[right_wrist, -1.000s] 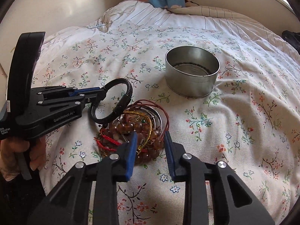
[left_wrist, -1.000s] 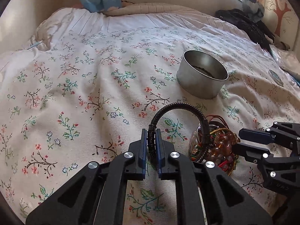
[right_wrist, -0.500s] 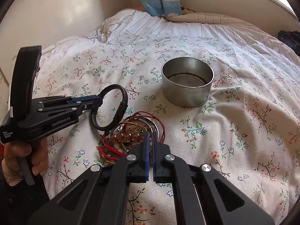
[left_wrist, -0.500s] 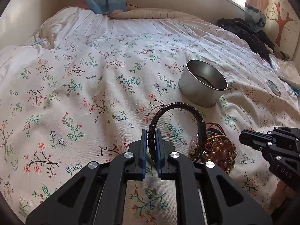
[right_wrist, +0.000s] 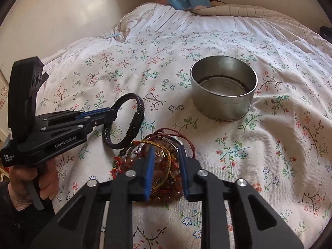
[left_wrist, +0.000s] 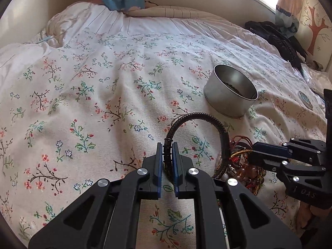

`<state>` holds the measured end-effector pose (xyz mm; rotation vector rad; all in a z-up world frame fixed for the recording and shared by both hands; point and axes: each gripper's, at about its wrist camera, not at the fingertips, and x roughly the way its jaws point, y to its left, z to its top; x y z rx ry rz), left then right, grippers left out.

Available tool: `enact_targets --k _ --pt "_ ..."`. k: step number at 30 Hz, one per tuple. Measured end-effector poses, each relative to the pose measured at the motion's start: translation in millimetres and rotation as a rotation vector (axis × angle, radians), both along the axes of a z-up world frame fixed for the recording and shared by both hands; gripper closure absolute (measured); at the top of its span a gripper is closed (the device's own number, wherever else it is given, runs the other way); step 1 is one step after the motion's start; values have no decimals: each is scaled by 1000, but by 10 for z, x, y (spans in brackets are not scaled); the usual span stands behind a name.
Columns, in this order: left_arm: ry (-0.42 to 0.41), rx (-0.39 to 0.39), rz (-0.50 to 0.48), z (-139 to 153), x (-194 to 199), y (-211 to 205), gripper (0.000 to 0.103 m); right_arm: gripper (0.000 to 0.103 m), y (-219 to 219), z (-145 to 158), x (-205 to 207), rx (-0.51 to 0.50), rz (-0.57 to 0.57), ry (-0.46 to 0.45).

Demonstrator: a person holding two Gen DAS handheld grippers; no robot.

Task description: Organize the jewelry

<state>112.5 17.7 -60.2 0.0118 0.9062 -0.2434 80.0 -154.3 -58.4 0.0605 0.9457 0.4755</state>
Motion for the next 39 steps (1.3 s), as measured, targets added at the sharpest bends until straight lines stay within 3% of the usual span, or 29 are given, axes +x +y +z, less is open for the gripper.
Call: enact_targets --k 2,18,30,39 --pt "-1 0 2 0 1 7 95 99 0 57 -43 6 6 -21" --pt "-58 -105 -28 275 -29 -64 95 99 -762 564 -247 414 -182 -136" --pt "-87 -106 -68 441 234 -487 95 99 -950 837 25 468 -298 -248" --pt "-90 -97 -71 443 524 -725 95 99 -947 845 316 455 -333 -280"
